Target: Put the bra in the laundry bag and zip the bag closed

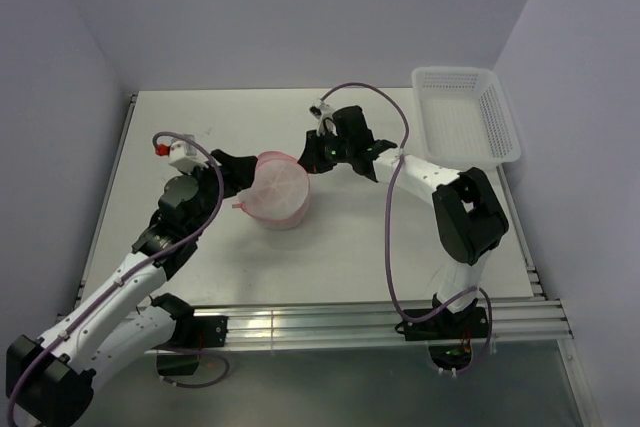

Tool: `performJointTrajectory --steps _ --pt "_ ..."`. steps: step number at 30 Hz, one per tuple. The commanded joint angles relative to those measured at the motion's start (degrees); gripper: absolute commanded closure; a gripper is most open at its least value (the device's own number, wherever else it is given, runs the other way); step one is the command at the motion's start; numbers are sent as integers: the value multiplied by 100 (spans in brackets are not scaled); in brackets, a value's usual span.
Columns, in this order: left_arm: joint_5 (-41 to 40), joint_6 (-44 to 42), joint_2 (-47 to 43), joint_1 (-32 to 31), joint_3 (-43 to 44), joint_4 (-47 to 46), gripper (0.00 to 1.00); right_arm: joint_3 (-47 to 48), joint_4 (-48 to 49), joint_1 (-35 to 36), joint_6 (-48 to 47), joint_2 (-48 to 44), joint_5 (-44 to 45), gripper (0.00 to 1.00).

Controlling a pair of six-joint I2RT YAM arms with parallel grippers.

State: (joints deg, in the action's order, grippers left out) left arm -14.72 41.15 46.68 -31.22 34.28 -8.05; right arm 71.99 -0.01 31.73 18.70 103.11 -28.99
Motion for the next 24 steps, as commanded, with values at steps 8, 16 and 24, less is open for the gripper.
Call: performJointTrajectory --steps 8,16,24 --pt "610 377 597 573 -237 568 26 552 -368 18 -138 -133 684 39" --pt "409 333 773 723 -177 665 26 606 -508 18 -174 -352 1290 1" --pt "-152 491 352 776 -203 787 33 106 -377 18 -156 -959 1967 4"
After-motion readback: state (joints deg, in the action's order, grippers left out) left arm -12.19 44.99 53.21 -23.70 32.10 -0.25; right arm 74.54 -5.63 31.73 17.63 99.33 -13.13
